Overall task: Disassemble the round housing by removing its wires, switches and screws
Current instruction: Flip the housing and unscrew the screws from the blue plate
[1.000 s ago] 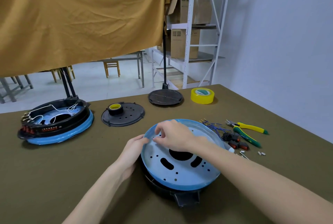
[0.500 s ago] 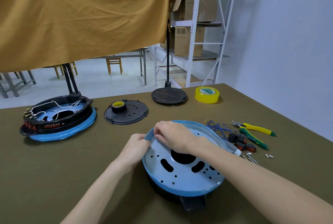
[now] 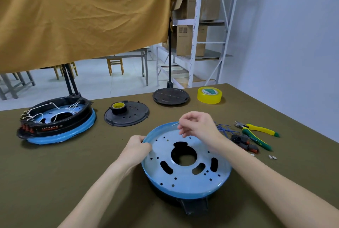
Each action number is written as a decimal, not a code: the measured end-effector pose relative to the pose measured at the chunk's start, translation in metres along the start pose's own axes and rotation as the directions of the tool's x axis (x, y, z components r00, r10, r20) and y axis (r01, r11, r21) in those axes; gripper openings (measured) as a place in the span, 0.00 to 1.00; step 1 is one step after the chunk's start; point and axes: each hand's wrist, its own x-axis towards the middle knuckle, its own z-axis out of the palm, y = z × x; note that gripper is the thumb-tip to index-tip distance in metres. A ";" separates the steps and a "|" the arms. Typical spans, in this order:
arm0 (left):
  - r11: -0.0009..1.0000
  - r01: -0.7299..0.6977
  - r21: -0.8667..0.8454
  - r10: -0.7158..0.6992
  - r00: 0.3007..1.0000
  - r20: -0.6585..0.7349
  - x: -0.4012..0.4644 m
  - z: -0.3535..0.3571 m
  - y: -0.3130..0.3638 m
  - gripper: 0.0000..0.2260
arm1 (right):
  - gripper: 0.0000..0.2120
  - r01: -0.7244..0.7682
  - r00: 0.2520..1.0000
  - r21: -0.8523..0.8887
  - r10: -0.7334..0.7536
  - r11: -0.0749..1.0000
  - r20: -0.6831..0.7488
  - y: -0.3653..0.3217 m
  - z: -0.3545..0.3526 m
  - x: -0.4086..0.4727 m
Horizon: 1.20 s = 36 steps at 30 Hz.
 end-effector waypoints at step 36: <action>0.998 0.033 0.055 -0.030 0.998 -0.058 -0.014 0.008 0.010 0.09 | 0.11 -0.009 0.959 -0.815 -0.226 0.580 -0.172 0.067 -0.158 -0.099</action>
